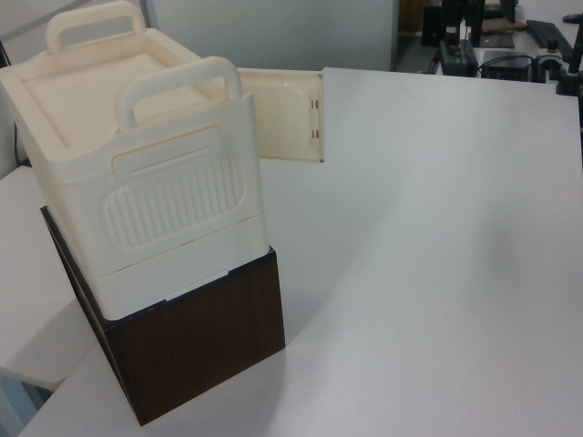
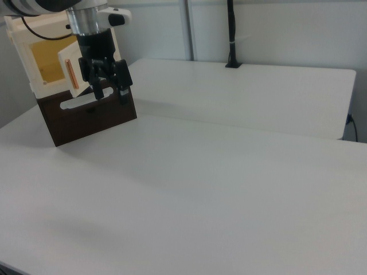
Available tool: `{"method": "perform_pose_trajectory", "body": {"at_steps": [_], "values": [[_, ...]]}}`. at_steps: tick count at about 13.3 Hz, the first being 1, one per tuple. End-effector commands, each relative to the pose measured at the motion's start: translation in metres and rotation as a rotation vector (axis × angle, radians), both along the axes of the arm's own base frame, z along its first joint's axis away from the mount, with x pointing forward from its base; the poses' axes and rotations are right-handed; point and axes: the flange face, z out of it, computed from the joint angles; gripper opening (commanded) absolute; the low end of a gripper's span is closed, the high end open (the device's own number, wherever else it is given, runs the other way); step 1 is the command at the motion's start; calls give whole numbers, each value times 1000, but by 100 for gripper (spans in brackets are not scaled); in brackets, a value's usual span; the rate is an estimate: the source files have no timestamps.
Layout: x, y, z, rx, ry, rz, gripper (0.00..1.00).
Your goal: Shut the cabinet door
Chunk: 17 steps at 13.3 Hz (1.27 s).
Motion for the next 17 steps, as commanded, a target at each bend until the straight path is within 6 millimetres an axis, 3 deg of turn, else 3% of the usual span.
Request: {"method": "perform_pose_trajectory", "body": {"at_steps": [1, 2, 3, 5, 7, 9, 12, 17], "values": [[-8, 4, 0, 20, 19, 44, 85], [-8, 4, -1, 21, 19, 47, 68], [-7, 4, -1, 20, 18, 48, 59], [0, 9, -6, 45, 11, 41, 23], [15, 31, -7, 100, -67, 68, 5], [30, 44, -9, 143, -131, 13, 3], [60, 98, -21, 175, -257, -153, 2], [111, 165, -40, 320, -449, -717, 2]]}}
